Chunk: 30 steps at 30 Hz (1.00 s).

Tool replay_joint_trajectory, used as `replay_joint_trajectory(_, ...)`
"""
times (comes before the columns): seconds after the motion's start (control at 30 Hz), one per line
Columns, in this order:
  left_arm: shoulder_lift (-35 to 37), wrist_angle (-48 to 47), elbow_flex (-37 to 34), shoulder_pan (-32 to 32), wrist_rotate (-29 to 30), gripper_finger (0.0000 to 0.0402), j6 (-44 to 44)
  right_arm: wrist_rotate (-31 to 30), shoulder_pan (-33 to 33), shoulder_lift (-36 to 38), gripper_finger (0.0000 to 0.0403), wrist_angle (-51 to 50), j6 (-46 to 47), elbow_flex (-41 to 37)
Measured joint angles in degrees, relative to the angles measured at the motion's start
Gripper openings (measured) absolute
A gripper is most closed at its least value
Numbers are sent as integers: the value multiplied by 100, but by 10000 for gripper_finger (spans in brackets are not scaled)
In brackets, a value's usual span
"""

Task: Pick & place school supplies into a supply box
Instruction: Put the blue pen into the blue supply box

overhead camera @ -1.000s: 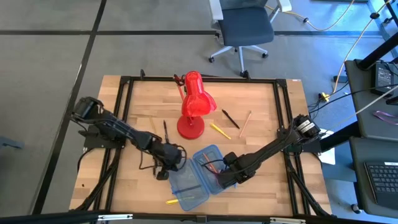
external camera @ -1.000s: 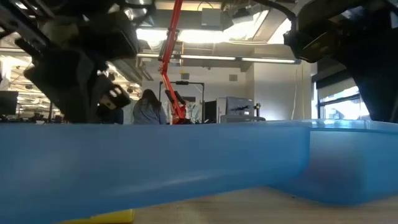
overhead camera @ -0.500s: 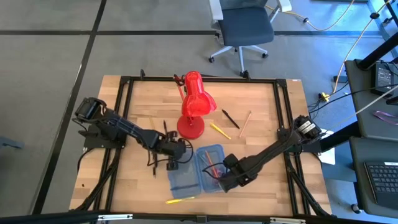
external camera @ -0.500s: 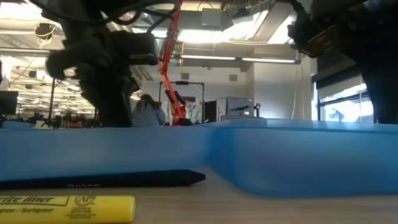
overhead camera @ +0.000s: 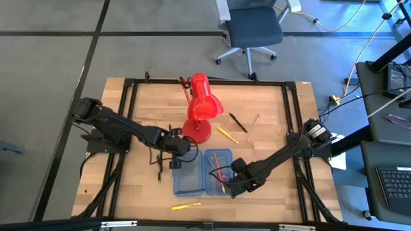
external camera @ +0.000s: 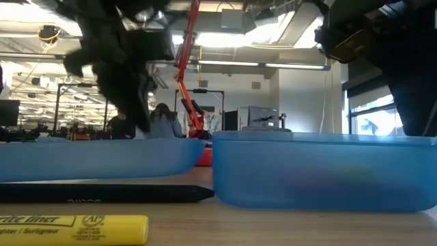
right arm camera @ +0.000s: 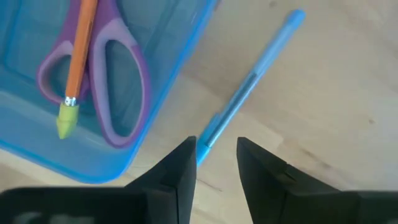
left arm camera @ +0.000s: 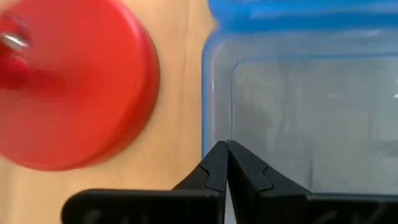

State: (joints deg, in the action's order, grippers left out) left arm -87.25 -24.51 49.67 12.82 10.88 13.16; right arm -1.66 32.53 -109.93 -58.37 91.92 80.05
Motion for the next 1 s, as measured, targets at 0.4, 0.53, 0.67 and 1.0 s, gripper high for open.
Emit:
replay_joint_trajectory(0.4, 2727, 481, -1172, 97, 504, 3, -191, -18, 212, -7, 205, 110, 1145, 0)
replay_joint_trajectory(0.53, 3482, 1104, -1827, 97, 494, 3, -26, -163, 296, -63, 217, 316, 1284, 2)
replay_joint_trajectory(0.67, 3955, 1420, -2292, 97, 491, 3, 134, -168, 297, -201, 218, 290, 1295, -4)
replay_joint_trajectory(1.0, 4155, 1448, -2483, 97, 494, 3, 259, -127, 297, -568, 218, 311, 1298, -7)
